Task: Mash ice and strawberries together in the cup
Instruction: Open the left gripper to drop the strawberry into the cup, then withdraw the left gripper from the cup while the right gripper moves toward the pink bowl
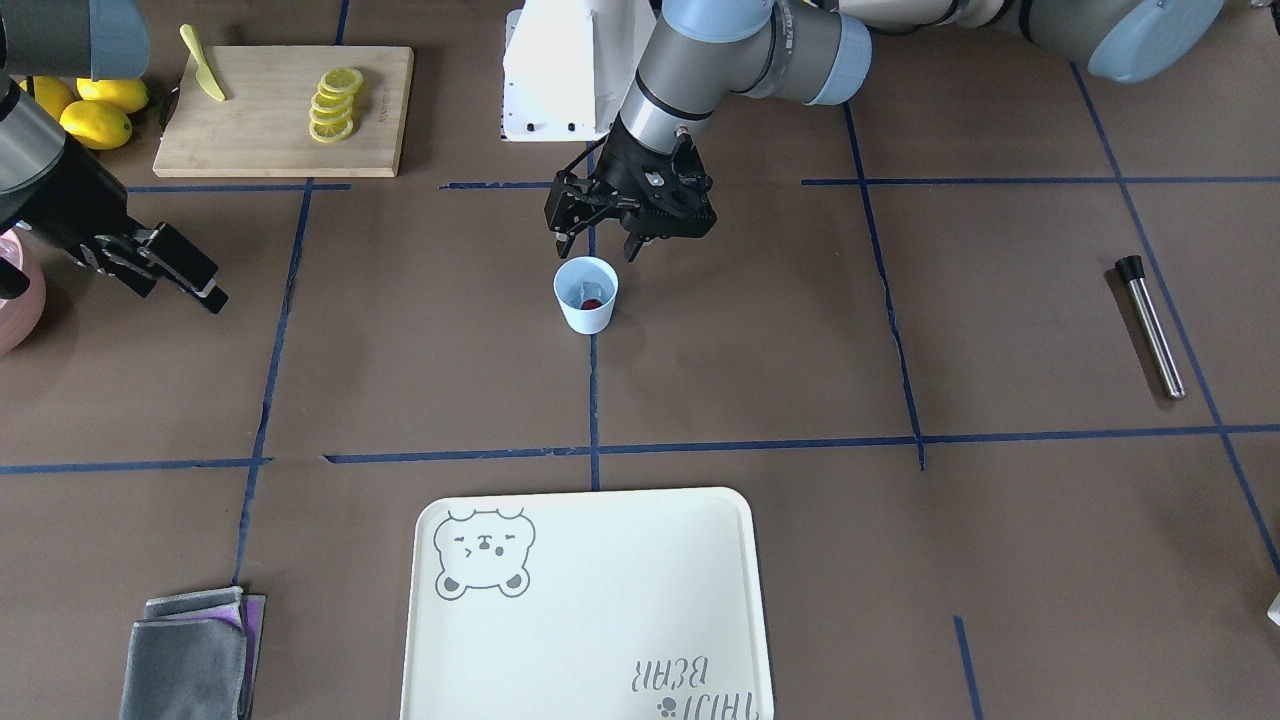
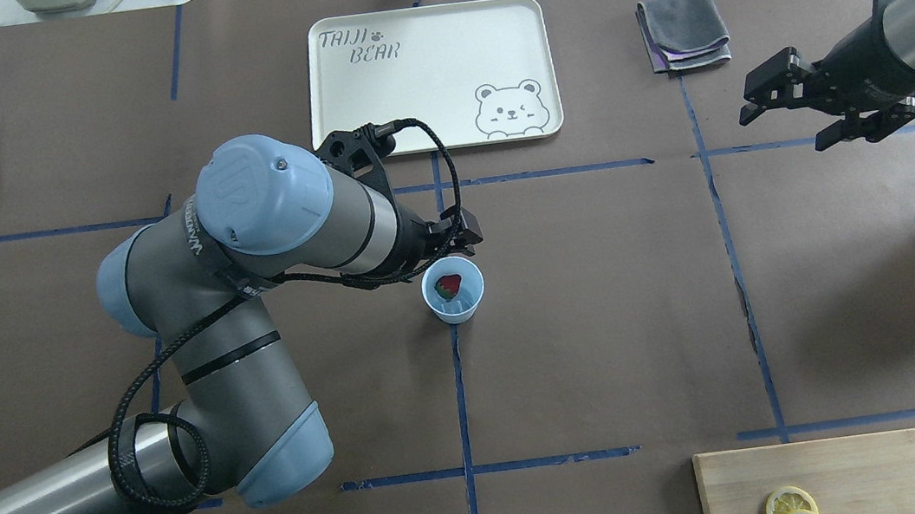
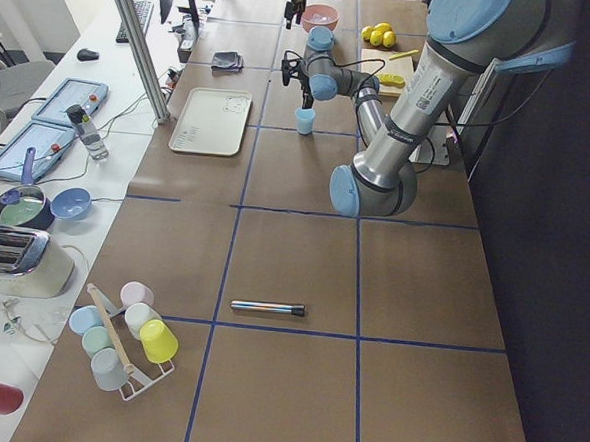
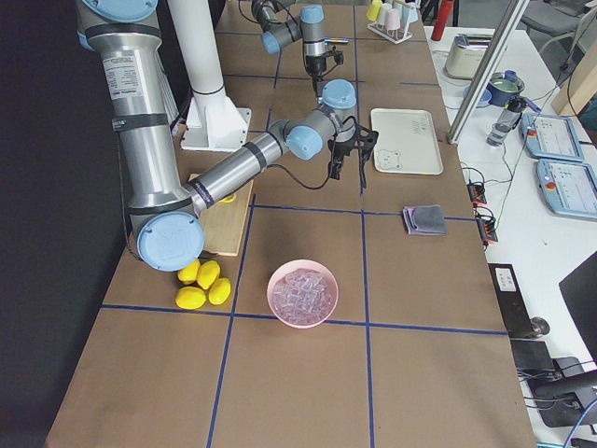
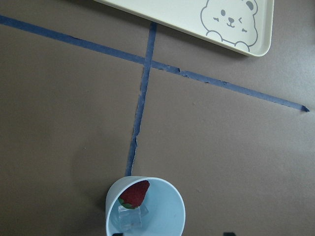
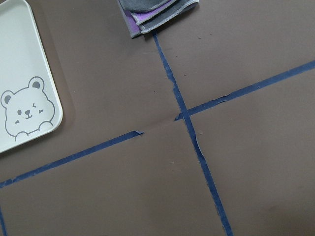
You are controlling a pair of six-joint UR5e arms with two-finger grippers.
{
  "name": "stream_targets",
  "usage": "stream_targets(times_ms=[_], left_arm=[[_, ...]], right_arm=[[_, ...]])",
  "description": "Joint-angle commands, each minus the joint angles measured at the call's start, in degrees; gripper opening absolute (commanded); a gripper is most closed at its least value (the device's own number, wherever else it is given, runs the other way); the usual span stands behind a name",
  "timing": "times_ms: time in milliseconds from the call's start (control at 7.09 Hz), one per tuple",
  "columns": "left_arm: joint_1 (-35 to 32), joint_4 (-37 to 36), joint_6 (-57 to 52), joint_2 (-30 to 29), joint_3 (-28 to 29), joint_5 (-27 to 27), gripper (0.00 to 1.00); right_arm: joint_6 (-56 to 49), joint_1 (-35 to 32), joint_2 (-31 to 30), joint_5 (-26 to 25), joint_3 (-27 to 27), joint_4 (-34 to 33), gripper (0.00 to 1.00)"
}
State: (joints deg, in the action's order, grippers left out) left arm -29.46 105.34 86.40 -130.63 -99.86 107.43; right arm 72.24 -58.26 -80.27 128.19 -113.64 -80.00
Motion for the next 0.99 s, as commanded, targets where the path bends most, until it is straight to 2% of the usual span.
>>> stream_targets(times_ms=[0, 282, 423, 705, 846], left_arm=[[-1.64, -0.39, -1.05, 1.77, -3.21, 0.23, 0.84], [-4.8, -2.75, -12.85, 13.41, -11.09, 0.67, 0.83], [-7.6, -7.81, -21.71, 17.3, -13.58, 2.59, 0.83], [-15.15, -8.75, -38.14, 28.62, -14.3, 4.35, 0.83], [-21.37, -8.66, -47.45, 33.81, -13.7, 7.67, 0.83]], right_arm=[[-1.22, -1.75, -0.32, 0.22, 0.17, -0.5, 1.0], [-11.11, -7.45, -4.17, 3.28, 0.53, -0.77, 1.0], [-15.77, -10.09, -6.28, 4.43, 0.7, -0.77, 1.0], [-21.17, -11.87, -7.88, 4.44, 1.58, -0.77, 1.0], [-21.35, -12.05, -7.88, 4.44, 1.93, -0.77, 1.0]])
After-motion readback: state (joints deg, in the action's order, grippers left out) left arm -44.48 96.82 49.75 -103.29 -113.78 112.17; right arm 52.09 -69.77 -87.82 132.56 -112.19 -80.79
